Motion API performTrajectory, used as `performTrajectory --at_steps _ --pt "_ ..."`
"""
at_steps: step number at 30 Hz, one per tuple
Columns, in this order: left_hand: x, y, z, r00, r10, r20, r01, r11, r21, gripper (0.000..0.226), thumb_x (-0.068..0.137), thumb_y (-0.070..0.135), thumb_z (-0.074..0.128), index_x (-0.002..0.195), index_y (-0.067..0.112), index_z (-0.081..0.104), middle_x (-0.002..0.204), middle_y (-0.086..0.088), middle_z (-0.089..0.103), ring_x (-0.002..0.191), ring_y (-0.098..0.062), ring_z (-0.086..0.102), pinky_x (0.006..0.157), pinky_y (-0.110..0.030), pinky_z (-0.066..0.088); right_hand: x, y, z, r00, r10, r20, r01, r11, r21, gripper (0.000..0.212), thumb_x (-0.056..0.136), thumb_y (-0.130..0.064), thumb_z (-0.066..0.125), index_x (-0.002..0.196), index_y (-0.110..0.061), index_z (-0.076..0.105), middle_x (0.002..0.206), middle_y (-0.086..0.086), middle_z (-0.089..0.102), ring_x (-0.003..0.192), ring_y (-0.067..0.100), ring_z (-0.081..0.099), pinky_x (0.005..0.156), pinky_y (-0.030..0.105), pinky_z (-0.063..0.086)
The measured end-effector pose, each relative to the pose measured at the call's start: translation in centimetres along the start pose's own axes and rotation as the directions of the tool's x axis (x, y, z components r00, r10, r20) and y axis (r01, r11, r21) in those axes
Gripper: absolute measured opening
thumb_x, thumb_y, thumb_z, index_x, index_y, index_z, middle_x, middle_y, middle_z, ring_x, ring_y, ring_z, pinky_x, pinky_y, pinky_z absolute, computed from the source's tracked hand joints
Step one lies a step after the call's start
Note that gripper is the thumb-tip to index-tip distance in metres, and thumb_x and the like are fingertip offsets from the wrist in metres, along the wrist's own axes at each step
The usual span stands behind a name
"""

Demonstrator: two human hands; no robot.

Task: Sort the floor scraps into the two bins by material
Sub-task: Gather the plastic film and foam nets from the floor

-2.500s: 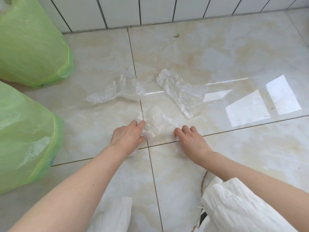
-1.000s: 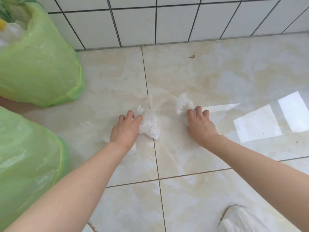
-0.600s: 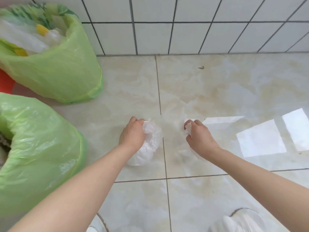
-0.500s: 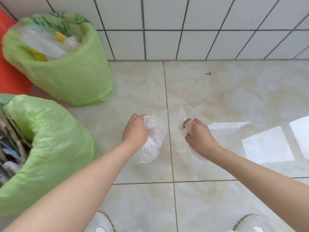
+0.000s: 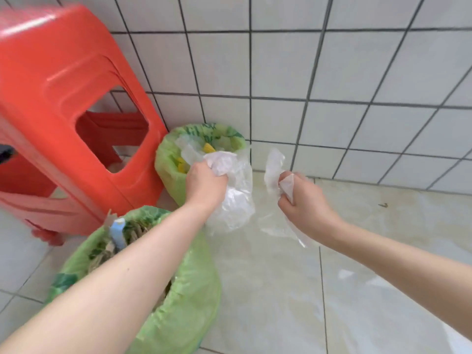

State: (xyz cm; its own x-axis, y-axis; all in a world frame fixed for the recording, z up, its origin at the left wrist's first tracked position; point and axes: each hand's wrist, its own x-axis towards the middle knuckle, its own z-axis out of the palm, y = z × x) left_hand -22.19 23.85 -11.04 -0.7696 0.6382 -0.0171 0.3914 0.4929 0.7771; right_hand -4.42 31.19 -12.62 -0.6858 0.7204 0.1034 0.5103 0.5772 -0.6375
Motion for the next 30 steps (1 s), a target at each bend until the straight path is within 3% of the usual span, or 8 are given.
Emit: performTrajectory --at_steps 2,9,14,18,20,23,27,30 --pt "2.2 0.6 -1.8 0.994 -0.037 -0.105 0.032 0.999 -0.044 0.003 0.082 0.010 0.059 0.084 0.008 0.060 0.088 -0.012 0.061 0.085 -0.029 0.059 0.070 -0.031 0.043 2.3 -2.0 -0.1 0.998 -0.062 -0.010 0.061 0.998 -0.018 0.021 0.084 -0.005 0.049 0.089 -0.024 0.043 0.089 0.001 0.048 0.078 0.020 0.044 0.057 0.019 0.027" --pt "9.5 0.3 -4.7 0.941 -0.218 -0.258 0.184 0.971 -0.151 0.039 0.083 0.019 0.058 0.118 0.002 0.056 0.116 -0.016 0.063 0.106 -0.035 0.061 0.092 -0.043 0.050 9.9 -6.9 1.2 0.999 -0.037 -0.023 0.038 0.996 0.082 0.006 0.087 -0.009 0.045 0.093 -0.010 0.047 0.089 0.005 0.051 0.083 0.025 0.049 0.067 0.030 0.034" --pt "13.3 1.1 -5.7 0.891 -0.318 -0.325 0.192 0.911 -0.365 0.041 0.083 0.020 0.056 0.120 0.003 0.053 0.117 -0.015 0.062 0.105 -0.033 0.061 0.094 -0.043 0.050 15.0 -9.8 1.8 0.994 0.073 -0.085 -0.041 0.944 0.326 0.031 0.090 -0.010 0.040 0.121 -0.010 0.047 0.110 0.009 0.057 0.100 0.027 0.055 0.085 0.039 0.047" --pt "15.6 0.9 -5.5 0.875 -0.329 -0.354 0.125 0.862 -0.491 0.056 0.066 0.033 0.057 0.116 0.008 0.057 0.112 -0.012 0.062 0.098 -0.031 0.064 0.090 -0.044 0.053 18.3 -10.1 2.6 0.982 0.097 -0.160 -0.019 0.902 0.432 0.044 0.087 0.001 0.030 0.127 -0.016 0.040 0.120 0.013 0.049 0.090 0.024 0.047 0.064 0.026 0.036" --pt "15.6 0.8 -5.1 0.879 -0.316 -0.357 0.121 0.872 -0.473 0.060 0.067 0.035 0.059 0.120 0.007 0.054 0.118 -0.011 0.055 0.100 -0.027 0.060 0.093 -0.039 0.051 19.5 -9.8 2.9 0.969 0.132 -0.207 -0.022 0.887 0.461 0.045 0.083 0.004 0.026 0.119 -0.017 0.044 0.117 0.013 0.049 0.086 0.024 0.046 0.053 0.021 0.031" --pt "16.0 -0.3 -3.9 0.916 -0.222 -0.334 0.107 0.938 -0.330 0.057 0.085 0.030 0.059 0.132 0.002 0.041 0.124 -0.011 0.038 0.106 -0.025 0.049 0.092 -0.025 0.040 20.8 -9.3 3.9 0.951 0.192 -0.243 -0.046 0.862 0.504 0.042 0.082 0.004 0.026 0.116 -0.011 0.045 0.119 0.014 0.048 0.074 0.017 0.044 0.054 0.021 0.032" --pt "16.6 -1.7 -2.4 0.957 -0.254 -0.140 0.239 0.964 -0.113 0.075 0.086 0.044 0.058 0.144 0.009 0.026 0.140 -0.013 0.025 0.128 -0.031 0.035 0.105 -0.035 0.031 22.0 -8.1 5.5 0.953 0.252 -0.171 -0.152 0.880 0.451 0.034 0.089 -0.003 0.033 0.122 -0.007 0.041 0.119 0.011 0.039 0.067 0.009 0.037 0.071 0.026 0.032" --pt "16.6 -3.0 -1.8 0.964 -0.264 0.030 0.256 0.955 0.146 0.066 0.084 0.041 0.056 0.140 0.016 0.030 0.141 -0.013 0.023 0.130 -0.034 0.033 0.108 -0.038 0.032 22.9 -6.8 7.3 0.975 0.213 -0.055 -0.193 0.949 0.250 0.030 0.089 -0.006 0.037 0.117 -0.008 0.046 0.120 0.015 0.043 0.089 0.028 0.046 0.076 0.031 0.036"
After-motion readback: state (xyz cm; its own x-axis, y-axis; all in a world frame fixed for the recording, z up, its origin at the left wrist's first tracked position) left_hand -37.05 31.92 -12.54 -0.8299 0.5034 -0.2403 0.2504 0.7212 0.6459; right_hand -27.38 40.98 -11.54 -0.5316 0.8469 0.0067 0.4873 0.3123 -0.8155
